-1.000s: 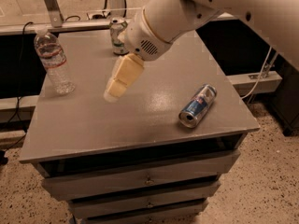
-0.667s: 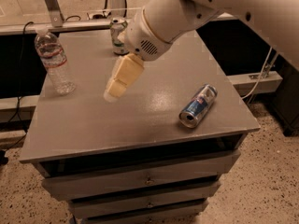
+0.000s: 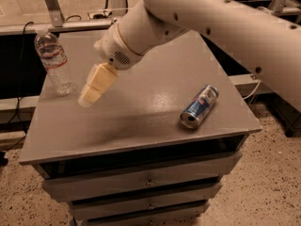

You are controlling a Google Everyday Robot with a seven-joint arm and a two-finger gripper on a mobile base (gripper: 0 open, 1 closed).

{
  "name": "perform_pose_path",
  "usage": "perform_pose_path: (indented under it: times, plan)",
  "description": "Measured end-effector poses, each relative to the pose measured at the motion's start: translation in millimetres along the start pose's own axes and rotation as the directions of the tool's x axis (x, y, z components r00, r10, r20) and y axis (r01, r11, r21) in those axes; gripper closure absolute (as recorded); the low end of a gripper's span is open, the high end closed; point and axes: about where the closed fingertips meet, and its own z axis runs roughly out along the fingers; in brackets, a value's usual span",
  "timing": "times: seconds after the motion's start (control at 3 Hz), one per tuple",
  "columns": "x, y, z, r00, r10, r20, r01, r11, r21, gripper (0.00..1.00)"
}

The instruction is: Move water bottle near 7up can

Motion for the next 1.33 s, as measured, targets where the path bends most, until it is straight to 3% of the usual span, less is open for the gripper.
perform_pose_path:
  times: [0.33,0.67,1.0,1.33]
  plan:
    - [-11.5,-20.0,53.6,0.995,0.017,0.095,-0.018,0.9998,0.010,0.00]
    - [-10.7,-42.3,87.4,0.987,0.045,0.156,-0.054,0.9973,0.050,0.00]
    - [-13.6,-59.4,110.3,0.969,0.085,0.233,-0.104,0.9923,0.068,0.00]
    - [-23.7,-70.0,125.9,0.941,0.118,0.317,-0.146,0.9871,0.066,0.00]
